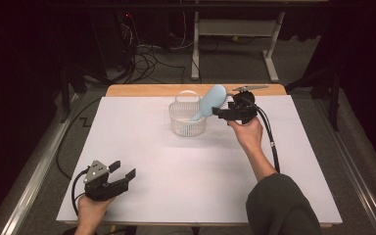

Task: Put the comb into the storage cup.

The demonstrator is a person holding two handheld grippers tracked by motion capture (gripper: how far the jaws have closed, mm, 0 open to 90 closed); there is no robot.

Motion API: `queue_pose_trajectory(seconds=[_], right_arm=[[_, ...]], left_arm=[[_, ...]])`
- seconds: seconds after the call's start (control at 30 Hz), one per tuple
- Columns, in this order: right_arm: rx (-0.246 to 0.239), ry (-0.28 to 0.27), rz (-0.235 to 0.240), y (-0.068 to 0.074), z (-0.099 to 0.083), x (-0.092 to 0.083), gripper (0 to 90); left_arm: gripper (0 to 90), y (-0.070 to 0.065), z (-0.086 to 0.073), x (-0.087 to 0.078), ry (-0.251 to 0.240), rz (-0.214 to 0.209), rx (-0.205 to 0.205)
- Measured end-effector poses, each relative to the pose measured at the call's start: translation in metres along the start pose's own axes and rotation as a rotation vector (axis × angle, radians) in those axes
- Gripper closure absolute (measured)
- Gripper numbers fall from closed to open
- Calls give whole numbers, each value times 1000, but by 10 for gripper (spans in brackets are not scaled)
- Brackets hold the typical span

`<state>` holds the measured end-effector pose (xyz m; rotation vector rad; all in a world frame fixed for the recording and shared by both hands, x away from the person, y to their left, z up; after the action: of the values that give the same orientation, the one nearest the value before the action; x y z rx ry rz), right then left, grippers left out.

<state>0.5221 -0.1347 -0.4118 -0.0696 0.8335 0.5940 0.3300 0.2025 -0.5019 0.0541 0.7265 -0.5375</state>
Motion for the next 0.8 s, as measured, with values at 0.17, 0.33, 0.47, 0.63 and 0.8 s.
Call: queue_pose_trajectory(seconds=[0.17,0.33,0.47,0.63,0.8], right_arm=[[-7,-8,-5,-2,-4,-6,279],[-14,-10,-10,-5,-7,-10,280],[-18,-20,-9,-6,-8,-13,283],[-26,-20,-22,-9,-12,-16,289],[-28,-23,-27,-12,-15,-19,290]], left_arm=[[327,0,0,0,0,1,0],[327,0,0,0,0,2,0],[327,0,0,0,-2,3,0],[328,1,0,-1,-5,6,-3],[328,1,0,-1,-4,6,-3]])
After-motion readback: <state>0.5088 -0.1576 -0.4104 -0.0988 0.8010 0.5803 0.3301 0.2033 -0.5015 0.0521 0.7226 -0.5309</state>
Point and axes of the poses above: each handheld gripper's, and its own axes: x roughly forward along the jaws, z roughly out of its top, y roughly to its left, the point moved 8 cm from there along x, roughly forward along the jaws, and after that the axes turned 10 degrees about y, right-handed, at the moved point
